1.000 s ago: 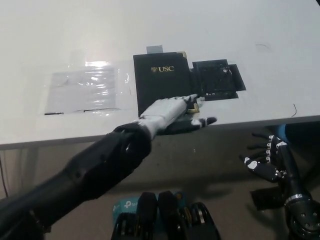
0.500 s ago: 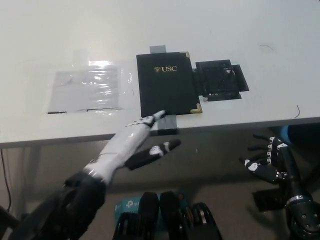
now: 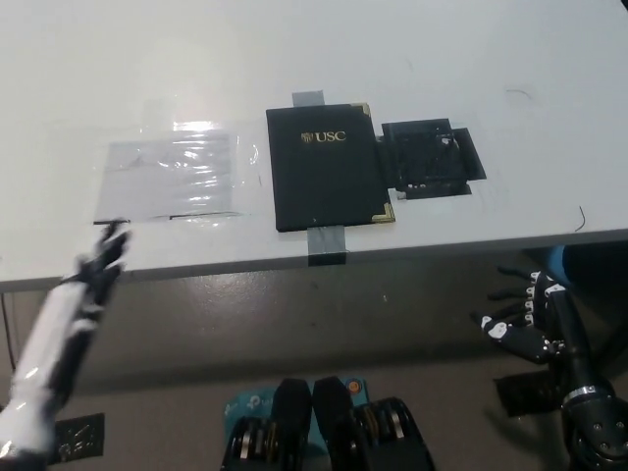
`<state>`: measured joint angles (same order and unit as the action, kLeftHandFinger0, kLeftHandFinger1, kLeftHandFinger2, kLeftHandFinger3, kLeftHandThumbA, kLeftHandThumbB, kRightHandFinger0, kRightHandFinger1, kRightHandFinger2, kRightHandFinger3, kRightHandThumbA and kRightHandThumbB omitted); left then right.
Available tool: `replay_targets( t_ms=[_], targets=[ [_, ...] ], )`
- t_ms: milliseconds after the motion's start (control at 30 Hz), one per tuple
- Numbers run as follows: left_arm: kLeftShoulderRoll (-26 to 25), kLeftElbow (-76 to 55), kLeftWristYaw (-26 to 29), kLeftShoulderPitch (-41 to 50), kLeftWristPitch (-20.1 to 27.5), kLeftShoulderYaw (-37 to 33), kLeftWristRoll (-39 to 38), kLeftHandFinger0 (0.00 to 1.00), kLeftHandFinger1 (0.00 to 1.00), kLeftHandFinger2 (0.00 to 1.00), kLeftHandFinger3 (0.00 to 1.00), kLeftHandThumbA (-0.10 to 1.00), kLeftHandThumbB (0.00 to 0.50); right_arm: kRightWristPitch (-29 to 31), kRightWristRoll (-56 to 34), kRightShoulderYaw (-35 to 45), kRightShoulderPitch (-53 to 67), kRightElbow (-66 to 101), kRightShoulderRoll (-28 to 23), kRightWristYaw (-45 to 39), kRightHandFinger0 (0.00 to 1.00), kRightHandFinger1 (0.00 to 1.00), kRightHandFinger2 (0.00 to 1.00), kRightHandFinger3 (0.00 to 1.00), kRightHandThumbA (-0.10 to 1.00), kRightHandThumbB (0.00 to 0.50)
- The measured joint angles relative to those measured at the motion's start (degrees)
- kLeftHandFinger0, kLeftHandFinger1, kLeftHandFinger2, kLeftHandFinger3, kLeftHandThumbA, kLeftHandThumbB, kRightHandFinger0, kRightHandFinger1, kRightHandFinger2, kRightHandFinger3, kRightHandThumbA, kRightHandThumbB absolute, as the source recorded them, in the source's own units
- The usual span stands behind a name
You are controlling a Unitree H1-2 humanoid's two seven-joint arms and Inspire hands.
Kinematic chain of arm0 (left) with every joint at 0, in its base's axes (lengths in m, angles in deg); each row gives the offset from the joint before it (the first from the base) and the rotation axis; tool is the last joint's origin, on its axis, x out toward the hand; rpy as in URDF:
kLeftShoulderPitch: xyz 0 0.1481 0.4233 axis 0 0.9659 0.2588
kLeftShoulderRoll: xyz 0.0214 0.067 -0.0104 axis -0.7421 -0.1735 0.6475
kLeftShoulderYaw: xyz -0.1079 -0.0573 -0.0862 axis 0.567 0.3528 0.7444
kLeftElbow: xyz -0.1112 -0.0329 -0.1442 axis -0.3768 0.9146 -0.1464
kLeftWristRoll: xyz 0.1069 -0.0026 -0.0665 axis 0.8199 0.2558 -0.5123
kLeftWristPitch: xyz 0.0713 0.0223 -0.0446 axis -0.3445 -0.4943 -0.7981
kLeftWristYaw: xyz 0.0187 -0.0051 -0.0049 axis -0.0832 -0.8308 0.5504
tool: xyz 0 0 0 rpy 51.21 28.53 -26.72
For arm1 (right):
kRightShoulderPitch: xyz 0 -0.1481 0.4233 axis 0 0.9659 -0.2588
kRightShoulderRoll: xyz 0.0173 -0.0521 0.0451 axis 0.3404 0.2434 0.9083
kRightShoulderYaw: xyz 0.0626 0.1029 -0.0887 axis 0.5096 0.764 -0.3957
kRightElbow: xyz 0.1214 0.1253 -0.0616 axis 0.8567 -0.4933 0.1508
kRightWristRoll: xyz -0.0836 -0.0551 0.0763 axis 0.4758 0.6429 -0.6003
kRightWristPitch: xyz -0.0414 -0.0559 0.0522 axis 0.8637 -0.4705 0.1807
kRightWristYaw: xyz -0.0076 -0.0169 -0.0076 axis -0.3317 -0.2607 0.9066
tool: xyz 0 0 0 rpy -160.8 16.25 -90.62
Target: The robot uses its left hand to push the cover of the diary kept in the middle of the desk towards the right to close it
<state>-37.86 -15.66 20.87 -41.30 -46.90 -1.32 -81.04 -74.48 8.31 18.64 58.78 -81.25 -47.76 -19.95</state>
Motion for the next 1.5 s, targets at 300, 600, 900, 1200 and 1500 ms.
replay_targets(
  t_ms=[300, 600, 900, 1200, 1500],
  targets=[
    [5.9, 19.9, -2.1, 5.6, 8.1, 13.7, -9.1, 1.00, 1.00, 1.00, 1.00, 1.00, 0.180, 0.0, 0.0, 0.3, -0.1, 0.0, -0.5, 0.0, 0.32, 0.39, 0.50, 0.73, 0.85, 0.085],
    [7.8, 24.7, -3.9, 4.9, 12.2, 18.3, -13.5, 1.00, 1.00, 1.00, 1.00, 1.00, 0.307, 0.9, 0.0, 0.6, -1.0, 0.0, -0.6, 0.0, 0.33, 0.39, 0.48, 0.72, 0.84, 0.068],
    [8.5, 24.9, -4.6, 3.7, 11.9, 19.7, -16.7, 1.00, 1.00, 1.00, 1.00, 1.00, 0.344, 1.1, 0.0, 0.9, -0.7, 0.1, -0.5, 0.0, 0.32, 0.39, 0.50, 0.73, 0.85, 0.078],
    [8.7, 24.7, -4.9, 3.7, 10.6, 20.4, -19.9, 1.00, 1.00, 1.00, 1.00, 1.00, 0.343, 1.8, 0.0, 0.9, -0.7, 0.0, -0.5, 0.0, 0.33, 0.39, 0.48, 0.72, 0.84, 0.065],
    [8.7, 24.1, -5.0, 3.7, 9.0, 20.7, -21.5, 1.00, 1.00, 1.00, 1.00, 1.00, 0.403, 1.8, -0.1, 0.9, -0.7, 0.0, -0.3, 0.1, 0.33, 0.40, 0.50, 0.74, 0.84, 0.061]
  ],
)
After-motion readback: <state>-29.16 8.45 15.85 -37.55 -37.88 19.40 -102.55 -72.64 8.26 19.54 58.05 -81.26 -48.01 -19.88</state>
